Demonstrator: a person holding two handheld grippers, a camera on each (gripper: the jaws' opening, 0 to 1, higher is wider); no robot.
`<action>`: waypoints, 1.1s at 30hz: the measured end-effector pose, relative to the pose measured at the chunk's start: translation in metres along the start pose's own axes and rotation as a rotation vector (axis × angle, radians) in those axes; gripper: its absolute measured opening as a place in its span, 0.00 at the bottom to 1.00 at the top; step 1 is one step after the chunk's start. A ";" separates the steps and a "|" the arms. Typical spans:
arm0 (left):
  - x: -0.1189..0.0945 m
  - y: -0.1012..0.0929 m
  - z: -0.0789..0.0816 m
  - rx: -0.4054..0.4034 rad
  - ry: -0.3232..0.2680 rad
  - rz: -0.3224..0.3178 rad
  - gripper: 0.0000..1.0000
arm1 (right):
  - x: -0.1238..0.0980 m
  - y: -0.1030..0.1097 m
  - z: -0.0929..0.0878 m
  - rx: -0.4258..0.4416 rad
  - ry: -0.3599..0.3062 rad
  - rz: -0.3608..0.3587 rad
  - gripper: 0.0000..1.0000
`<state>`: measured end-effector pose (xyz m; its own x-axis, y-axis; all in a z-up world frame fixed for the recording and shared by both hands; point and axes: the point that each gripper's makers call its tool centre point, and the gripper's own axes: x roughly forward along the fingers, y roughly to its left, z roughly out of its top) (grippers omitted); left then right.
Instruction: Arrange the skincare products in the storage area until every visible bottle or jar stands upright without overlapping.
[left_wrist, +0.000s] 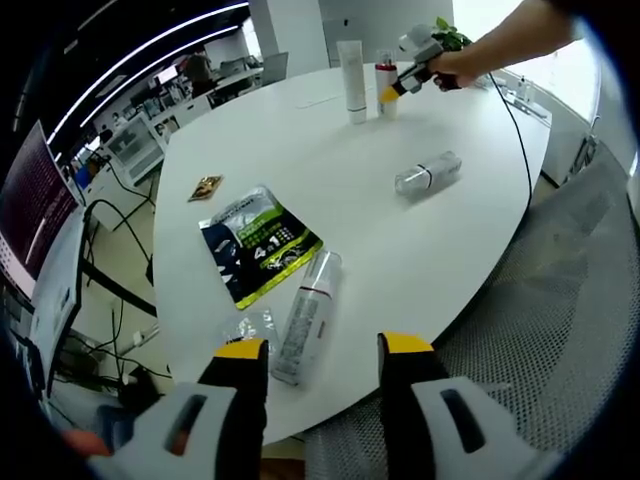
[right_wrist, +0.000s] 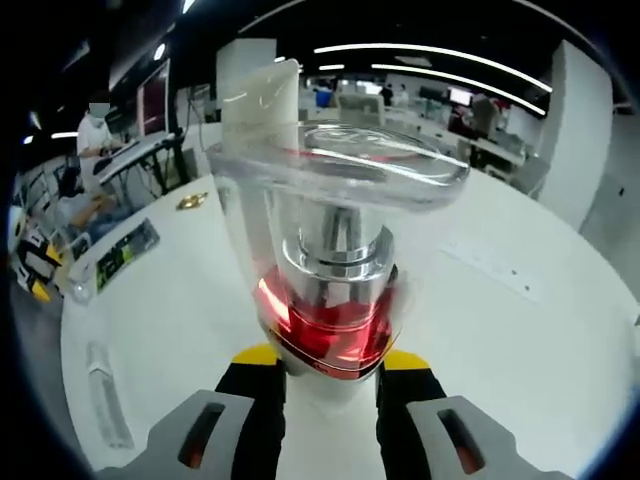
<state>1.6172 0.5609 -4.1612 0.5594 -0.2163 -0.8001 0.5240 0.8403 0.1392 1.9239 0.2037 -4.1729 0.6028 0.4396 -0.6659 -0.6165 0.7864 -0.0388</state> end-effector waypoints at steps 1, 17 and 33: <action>0.000 0.000 0.000 0.000 0.001 0.000 0.38 | 0.001 -0.002 0.000 0.002 0.000 -0.002 0.30; 0.000 0.000 -0.001 0.003 0.007 0.001 0.38 | 0.001 0.004 0.008 0.012 0.005 -0.033 0.30; 0.001 0.001 -0.001 -0.001 0.005 0.003 0.38 | 0.013 0.007 0.016 0.021 0.012 -0.024 0.31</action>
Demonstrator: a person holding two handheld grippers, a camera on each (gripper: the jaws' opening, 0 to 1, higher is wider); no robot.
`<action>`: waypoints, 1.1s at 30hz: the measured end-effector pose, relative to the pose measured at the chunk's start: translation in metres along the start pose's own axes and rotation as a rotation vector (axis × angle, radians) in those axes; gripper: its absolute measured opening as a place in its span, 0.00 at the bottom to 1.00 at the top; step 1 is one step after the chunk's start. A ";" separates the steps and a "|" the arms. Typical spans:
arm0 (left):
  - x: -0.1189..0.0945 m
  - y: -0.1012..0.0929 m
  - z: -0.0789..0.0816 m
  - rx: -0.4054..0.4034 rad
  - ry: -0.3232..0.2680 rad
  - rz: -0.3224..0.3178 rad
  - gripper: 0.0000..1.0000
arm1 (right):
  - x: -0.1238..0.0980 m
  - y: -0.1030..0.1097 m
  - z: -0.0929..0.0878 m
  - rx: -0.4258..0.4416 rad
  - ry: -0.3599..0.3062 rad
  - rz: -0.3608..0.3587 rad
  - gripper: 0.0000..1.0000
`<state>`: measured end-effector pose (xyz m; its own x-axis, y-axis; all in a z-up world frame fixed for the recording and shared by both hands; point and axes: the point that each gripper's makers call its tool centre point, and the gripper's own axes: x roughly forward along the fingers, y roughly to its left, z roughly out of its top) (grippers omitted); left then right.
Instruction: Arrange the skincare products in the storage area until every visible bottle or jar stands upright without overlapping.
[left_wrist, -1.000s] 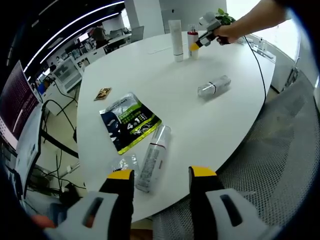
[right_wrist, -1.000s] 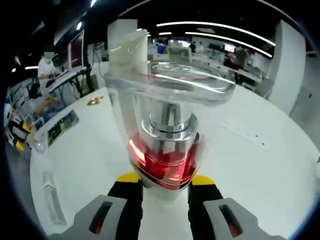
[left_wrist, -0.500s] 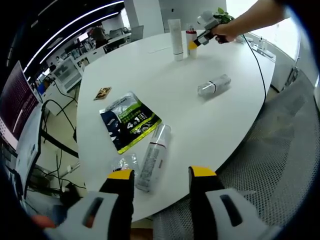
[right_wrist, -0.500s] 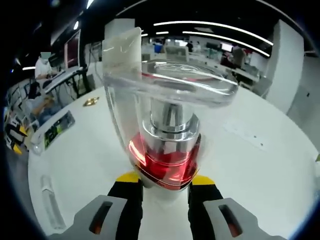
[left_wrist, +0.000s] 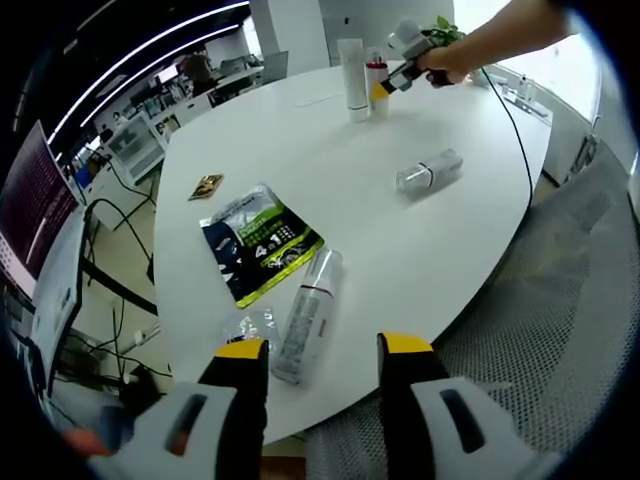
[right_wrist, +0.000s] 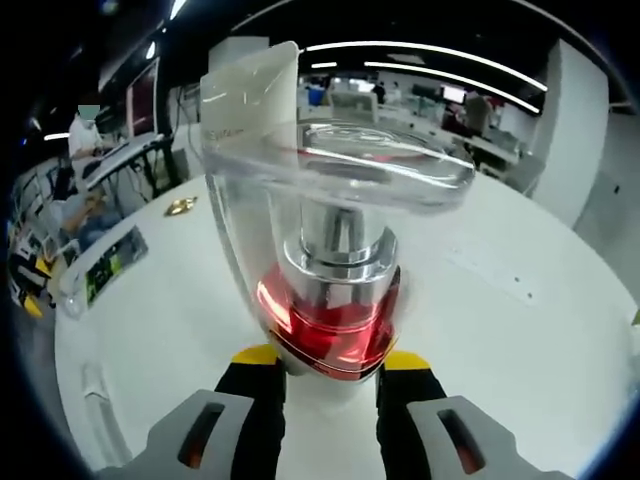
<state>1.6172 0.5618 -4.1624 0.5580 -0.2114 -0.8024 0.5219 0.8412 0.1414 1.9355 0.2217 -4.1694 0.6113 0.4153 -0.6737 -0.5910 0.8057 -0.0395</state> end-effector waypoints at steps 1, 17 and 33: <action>0.000 0.000 0.000 0.001 0.000 0.000 0.38 | 0.001 -0.001 0.000 0.003 0.001 0.004 0.31; 0.000 0.000 0.000 0.002 0.002 0.002 0.38 | -0.001 0.001 -0.013 -0.118 0.068 0.115 0.26; -0.001 0.001 0.000 0.001 0.004 0.003 0.37 | -0.001 0.001 -0.015 -0.137 0.101 0.111 0.26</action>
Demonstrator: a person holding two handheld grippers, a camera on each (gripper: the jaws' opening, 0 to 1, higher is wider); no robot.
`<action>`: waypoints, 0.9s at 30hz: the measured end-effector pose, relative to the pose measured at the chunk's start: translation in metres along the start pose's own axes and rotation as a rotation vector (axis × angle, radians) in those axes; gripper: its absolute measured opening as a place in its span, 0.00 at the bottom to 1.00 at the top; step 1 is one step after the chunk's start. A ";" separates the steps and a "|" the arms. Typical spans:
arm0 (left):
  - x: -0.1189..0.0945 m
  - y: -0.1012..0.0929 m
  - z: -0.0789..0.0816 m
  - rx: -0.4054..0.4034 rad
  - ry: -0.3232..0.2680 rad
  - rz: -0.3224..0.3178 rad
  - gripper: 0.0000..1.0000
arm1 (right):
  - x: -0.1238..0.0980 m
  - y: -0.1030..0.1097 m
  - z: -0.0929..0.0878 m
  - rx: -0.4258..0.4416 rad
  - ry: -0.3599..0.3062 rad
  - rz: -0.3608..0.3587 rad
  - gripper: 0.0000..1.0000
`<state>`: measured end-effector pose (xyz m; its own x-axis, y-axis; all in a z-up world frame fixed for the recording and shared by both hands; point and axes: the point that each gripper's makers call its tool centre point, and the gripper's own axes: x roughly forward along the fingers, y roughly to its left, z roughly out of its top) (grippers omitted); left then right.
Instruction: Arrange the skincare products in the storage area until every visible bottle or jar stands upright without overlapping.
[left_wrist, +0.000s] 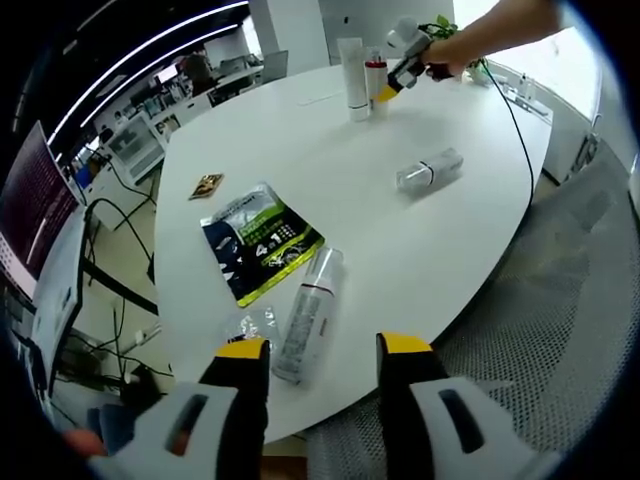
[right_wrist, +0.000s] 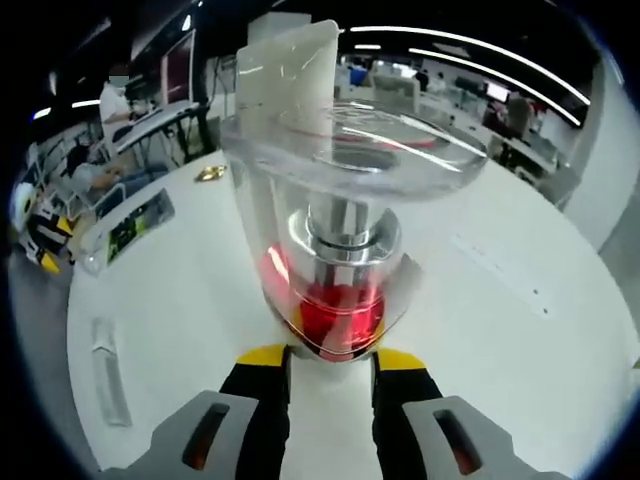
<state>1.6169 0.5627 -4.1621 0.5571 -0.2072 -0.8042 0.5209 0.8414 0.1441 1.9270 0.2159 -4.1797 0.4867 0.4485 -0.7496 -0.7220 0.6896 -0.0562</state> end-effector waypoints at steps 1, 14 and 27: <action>0.000 0.000 0.000 0.000 0.000 0.000 0.37 | 0.000 0.000 0.000 0.001 0.001 -0.001 0.26; 0.000 0.000 0.000 0.001 0.002 0.000 0.37 | 0.002 -0.002 -0.001 0.014 0.016 -0.010 0.27; -0.002 0.001 0.002 0.001 -0.010 0.007 0.37 | -0.021 0.002 -0.016 0.080 0.030 -0.065 0.34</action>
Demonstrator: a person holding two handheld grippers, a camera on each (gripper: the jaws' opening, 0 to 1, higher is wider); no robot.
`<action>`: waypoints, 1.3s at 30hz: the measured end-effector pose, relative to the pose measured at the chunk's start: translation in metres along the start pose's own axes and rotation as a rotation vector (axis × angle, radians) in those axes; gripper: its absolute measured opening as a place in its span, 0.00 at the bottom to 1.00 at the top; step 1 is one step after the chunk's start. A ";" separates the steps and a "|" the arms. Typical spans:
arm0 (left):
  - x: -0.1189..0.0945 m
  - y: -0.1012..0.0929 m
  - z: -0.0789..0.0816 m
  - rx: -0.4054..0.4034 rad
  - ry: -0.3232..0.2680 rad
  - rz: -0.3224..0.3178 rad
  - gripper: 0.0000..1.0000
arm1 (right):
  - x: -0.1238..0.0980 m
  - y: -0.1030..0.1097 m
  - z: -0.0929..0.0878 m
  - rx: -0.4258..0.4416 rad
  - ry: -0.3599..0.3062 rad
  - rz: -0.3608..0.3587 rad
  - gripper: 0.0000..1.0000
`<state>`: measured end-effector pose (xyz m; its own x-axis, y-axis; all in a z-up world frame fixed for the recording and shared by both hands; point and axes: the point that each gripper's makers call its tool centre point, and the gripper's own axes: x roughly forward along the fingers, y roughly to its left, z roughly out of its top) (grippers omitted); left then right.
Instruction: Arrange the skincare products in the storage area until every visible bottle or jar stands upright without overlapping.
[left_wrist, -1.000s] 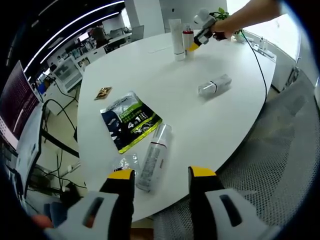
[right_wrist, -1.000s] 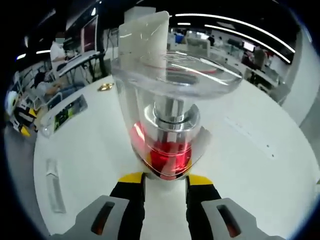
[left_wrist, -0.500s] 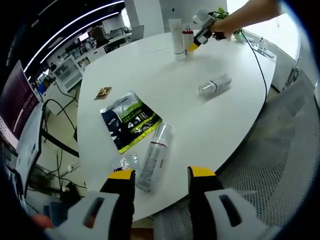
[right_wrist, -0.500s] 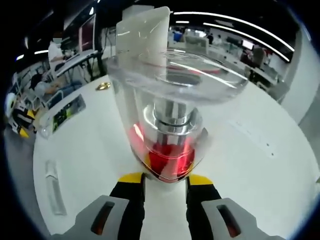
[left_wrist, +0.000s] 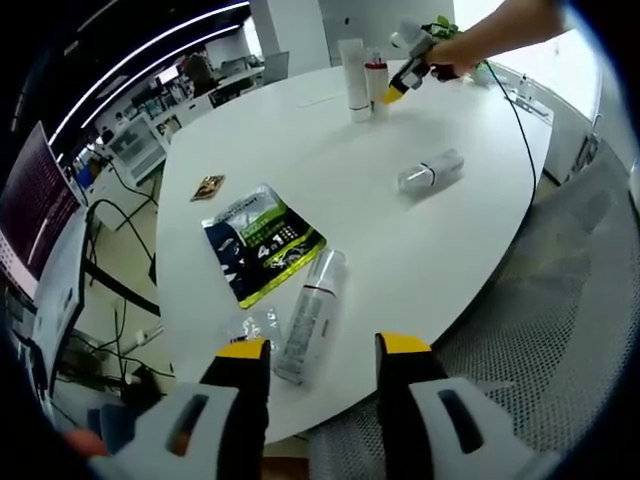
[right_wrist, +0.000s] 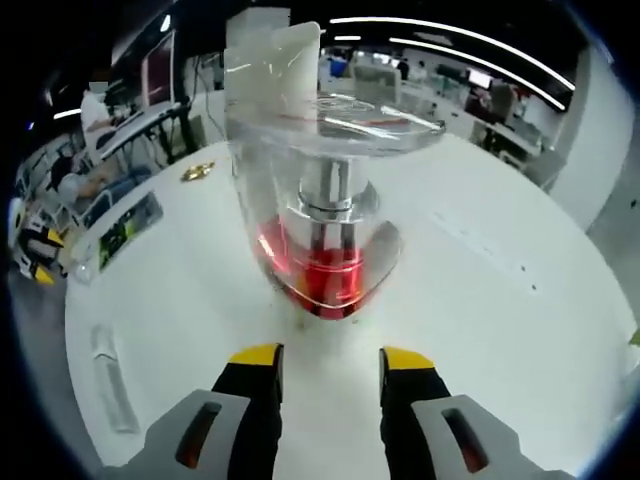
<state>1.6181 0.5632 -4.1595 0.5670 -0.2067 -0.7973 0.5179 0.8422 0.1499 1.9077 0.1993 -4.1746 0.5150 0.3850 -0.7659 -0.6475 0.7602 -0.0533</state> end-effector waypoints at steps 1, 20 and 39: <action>0.000 0.000 0.000 0.001 -0.003 0.001 0.37 | -0.005 0.005 -0.004 0.013 -0.001 -0.001 0.34; -0.010 0.006 0.016 -0.002 -0.098 0.036 0.36 | -0.057 0.133 -0.044 0.018 0.069 0.086 0.37; -0.008 0.003 0.010 0.023 -0.074 0.019 0.34 | -0.057 0.162 -0.039 -0.031 0.029 0.109 0.37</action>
<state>1.6213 0.5623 -4.1467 0.6221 -0.2280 -0.7490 0.5211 0.8345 0.1788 1.7514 0.2794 -4.1644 0.4243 0.4486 -0.7866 -0.7158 0.6982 0.0121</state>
